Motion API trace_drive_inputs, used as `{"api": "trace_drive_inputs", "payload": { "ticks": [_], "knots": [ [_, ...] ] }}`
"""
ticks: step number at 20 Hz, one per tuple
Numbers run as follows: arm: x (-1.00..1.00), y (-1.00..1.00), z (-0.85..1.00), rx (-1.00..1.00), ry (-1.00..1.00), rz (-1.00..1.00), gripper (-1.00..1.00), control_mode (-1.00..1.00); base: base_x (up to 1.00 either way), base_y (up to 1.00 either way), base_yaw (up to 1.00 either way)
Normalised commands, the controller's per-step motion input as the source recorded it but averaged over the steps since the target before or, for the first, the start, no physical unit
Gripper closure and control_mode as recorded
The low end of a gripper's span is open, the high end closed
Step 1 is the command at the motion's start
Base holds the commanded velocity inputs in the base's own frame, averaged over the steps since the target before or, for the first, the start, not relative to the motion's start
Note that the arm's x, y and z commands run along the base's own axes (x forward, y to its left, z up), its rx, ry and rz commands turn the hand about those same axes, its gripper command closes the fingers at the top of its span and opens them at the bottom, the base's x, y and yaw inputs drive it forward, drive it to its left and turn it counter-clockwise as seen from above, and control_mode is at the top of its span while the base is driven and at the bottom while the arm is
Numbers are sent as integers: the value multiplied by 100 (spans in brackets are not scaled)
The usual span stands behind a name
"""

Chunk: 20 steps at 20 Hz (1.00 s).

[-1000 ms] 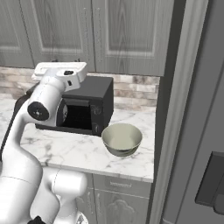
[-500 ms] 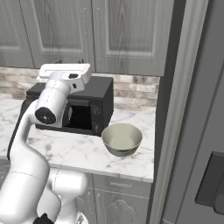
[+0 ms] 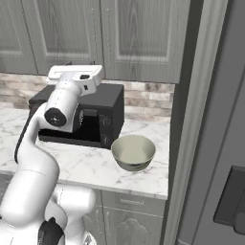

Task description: Open the cabinet. Pick the pear and orange from the cabinet and place them into the bowl. Then close the cabinet.

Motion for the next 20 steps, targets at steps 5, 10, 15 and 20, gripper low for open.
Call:
{"api": "trace_drive_inputs", "payload": {
  "ticks": [5, 10, 15, 20],
  "knots": [
    [61, 0, 0, 0, 4, -1, -100, -100, 0, 0, 0],
    [62, 0, -3, 0, 4, 0, -100, -100, 0, 0, 0],
    [57, 0, -3, 0, 3, 0, -100, -100, 0, 0, 0],
    [46, -3, -1, 0, 0, 0, -100, -100, 0, 0, 0]
  ]
}}
